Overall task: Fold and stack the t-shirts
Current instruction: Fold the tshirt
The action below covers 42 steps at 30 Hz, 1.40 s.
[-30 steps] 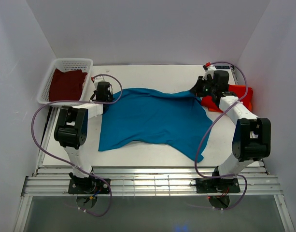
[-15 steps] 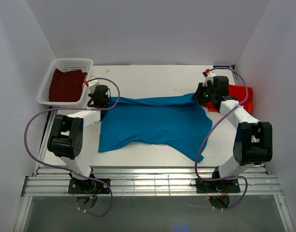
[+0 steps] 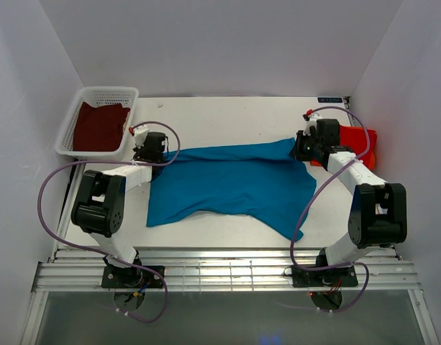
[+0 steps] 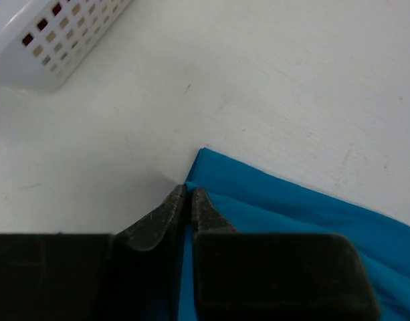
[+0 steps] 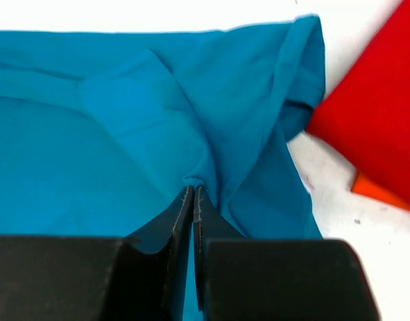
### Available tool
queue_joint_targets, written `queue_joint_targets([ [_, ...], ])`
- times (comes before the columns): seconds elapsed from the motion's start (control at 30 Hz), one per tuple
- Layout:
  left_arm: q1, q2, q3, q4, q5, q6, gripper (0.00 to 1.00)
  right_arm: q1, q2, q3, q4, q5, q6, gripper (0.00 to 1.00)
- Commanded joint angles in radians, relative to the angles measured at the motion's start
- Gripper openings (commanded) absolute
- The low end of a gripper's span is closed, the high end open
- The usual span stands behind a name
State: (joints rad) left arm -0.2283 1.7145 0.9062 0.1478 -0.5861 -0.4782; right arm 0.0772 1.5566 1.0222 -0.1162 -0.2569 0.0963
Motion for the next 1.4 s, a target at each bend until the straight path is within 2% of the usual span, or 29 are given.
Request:
queue_joint_targets([
  [0.0,-0.011,-0.041,0.054,-0.204,-0.130,-0.083,0.22,0.003,-0.030,-0.011,-0.075,0.077,-0.006,0.08],
  [0.03,-0.017,-0.039,0.063,-0.265,-0.167,-0.106,0.39,0.003,-0.033,-0.025,-0.085,0.085,-0.006,0.08],
  [0.1,-0.028,-0.050,0.082,-0.315,-0.202,-0.125,0.55,0.003,-0.041,-0.040,-0.100,0.113,0.000,0.15],
  [0.13,-0.035,-0.056,0.085,-0.330,-0.221,-0.131,0.61,0.003,-0.052,-0.046,-0.105,0.122,0.003,0.30],
  [0.17,-0.048,-0.062,0.086,-0.359,-0.245,-0.154,0.66,0.003,-0.058,-0.056,-0.109,0.139,0.002,0.36],
  [0.23,-0.055,-0.090,0.086,-0.379,-0.253,-0.175,0.67,0.003,-0.090,-0.060,-0.108,0.156,0.005,0.44],
  [0.33,-0.060,-0.115,0.097,-0.364,-0.250,-0.203,0.64,0.003,-0.113,-0.050,-0.062,0.154,0.002,0.48],
  [0.43,-0.060,-0.067,0.150,-0.318,-0.209,-0.165,0.44,0.003,-0.052,0.025,-0.059,0.121,0.003,0.47],
  [0.47,-0.060,-0.046,0.169,-0.311,-0.198,-0.158,0.26,0.003,-0.029,0.044,-0.051,0.092,0.006,0.46],
  [0.6,-0.060,0.088,0.276,-0.274,-0.150,-0.116,0.00,0.003,0.118,0.142,0.003,0.065,0.034,0.39],
  [0.67,-0.062,0.166,0.347,-0.281,-0.126,-0.099,0.00,0.001,0.166,0.174,0.030,0.059,0.046,0.21],
  [0.73,-0.060,0.209,0.388,-0.307,-0.106,-0.096,0.00,0.001,0.239,0.231,0.039,0.050,0.046,0.08],
  [0.87,-0.060,0.276,0.442,-0.361,-0.081,-0.111,0.00,0.003,0.348,0.337,-0.051,0.039,0.051,0.08],
  [1.17,-0.042,0.361,0.487,-0.476,-0.058,-0.142,0.00,0.004,0.388,0.302,-0.048,0.027,0.051,0.08],
  [1.37,0.041,0.395,0.477,-0.524,-0.008,-0.195,0.00,0.022,0.473,0.354,-0.072,0.019,0.059,0.08],
])
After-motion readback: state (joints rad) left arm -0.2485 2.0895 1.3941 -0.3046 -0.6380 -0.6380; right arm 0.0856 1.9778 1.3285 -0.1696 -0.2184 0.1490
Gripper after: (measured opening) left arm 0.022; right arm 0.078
